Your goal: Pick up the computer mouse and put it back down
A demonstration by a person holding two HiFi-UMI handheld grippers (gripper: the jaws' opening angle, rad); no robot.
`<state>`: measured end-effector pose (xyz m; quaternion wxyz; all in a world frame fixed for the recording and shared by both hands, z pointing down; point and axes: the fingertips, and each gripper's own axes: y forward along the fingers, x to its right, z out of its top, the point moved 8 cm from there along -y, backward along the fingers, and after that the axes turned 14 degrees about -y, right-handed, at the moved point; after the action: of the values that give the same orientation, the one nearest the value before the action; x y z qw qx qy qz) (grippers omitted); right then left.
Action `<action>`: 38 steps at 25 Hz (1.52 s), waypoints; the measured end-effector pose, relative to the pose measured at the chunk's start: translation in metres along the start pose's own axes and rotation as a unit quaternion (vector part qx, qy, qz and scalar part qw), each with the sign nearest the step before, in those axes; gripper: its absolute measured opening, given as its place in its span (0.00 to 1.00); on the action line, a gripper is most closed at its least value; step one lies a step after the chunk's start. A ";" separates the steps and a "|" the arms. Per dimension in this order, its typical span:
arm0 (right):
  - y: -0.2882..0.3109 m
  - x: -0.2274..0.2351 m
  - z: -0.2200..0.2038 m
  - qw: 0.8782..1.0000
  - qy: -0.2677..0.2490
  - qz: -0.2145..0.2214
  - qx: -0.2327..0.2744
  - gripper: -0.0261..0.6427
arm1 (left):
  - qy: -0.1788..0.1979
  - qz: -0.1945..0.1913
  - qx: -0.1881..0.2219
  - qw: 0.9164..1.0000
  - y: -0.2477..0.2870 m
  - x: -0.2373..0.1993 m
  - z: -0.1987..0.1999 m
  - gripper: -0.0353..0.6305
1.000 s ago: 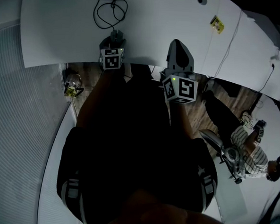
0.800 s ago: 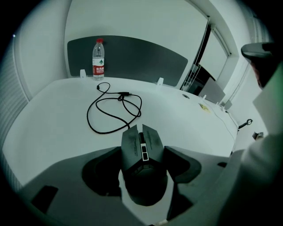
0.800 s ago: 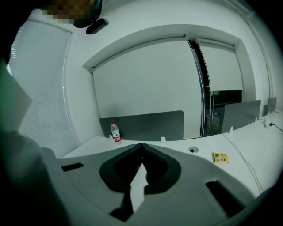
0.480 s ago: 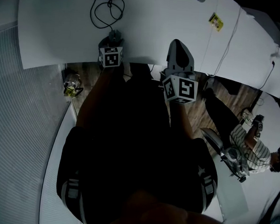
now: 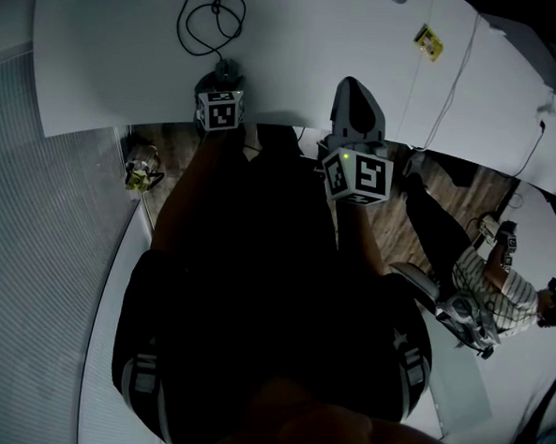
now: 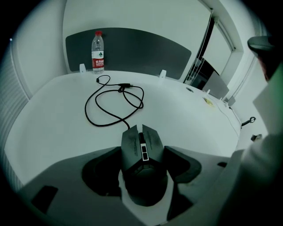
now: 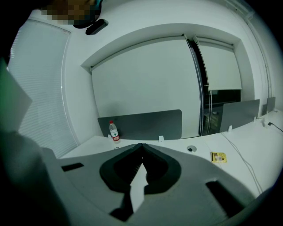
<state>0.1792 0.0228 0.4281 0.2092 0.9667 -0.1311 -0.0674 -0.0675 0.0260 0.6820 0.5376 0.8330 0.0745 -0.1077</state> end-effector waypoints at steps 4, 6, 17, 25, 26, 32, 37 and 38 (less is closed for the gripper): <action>0.001 0.001 -0.001 1.000 0.000 -0.001 -0.001 0.04 | 0.005 0.003 0.001 1.000 0.001 0.002 0.001 0.50; 0.003 0.001 -0.001 1.000 0.000 0.000 -0.001 0.04 | 0.010 0.006 0.001 1.000 0.002 0.002 0.001 0.50; 0.008 0.001 0.001 1.000 0.001 0.004 0.002 0.04 | 0.026 0.015 0.001 1.000 0.004 0.005 0.001 0.50; 0.007 0.003 0.000 1.000 0.001 0.002 0.003 0.04 | 0.020 0.013 0.000 1.000 0.005 0.005 0.001 0.50; 0.007 0.003 0.000 1.000 0.001 0.002 0.003 0.04 | 0.020 0.013 0.000 1.000 0.006 0.005 0.001 0.50; 0.008 0.002 -0.001 1.000 0.001 0.002 0.002 0.04 | 0.014 0.014 -0.001 1.000 0.005 0.004 0.002 0.50; 0.009 0.003 0.000 1.000 0.001 0.003 0.002 0.04 | 0.009 0.011 0.003 1.000 0.003 0.004 0.005 0.52; 0.009 0.003 0.001 1.000 0.000 0.003 0.002 0.04 | 0.008 0.010 0.004 1.000 0.002 0.005 0.006 0.52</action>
<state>0.1796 0.0139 0.4311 0.2078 0.9667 -0.1341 -0.0661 -0.0630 0.0197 0.6805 0.5349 0.8366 0.0699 -0.0956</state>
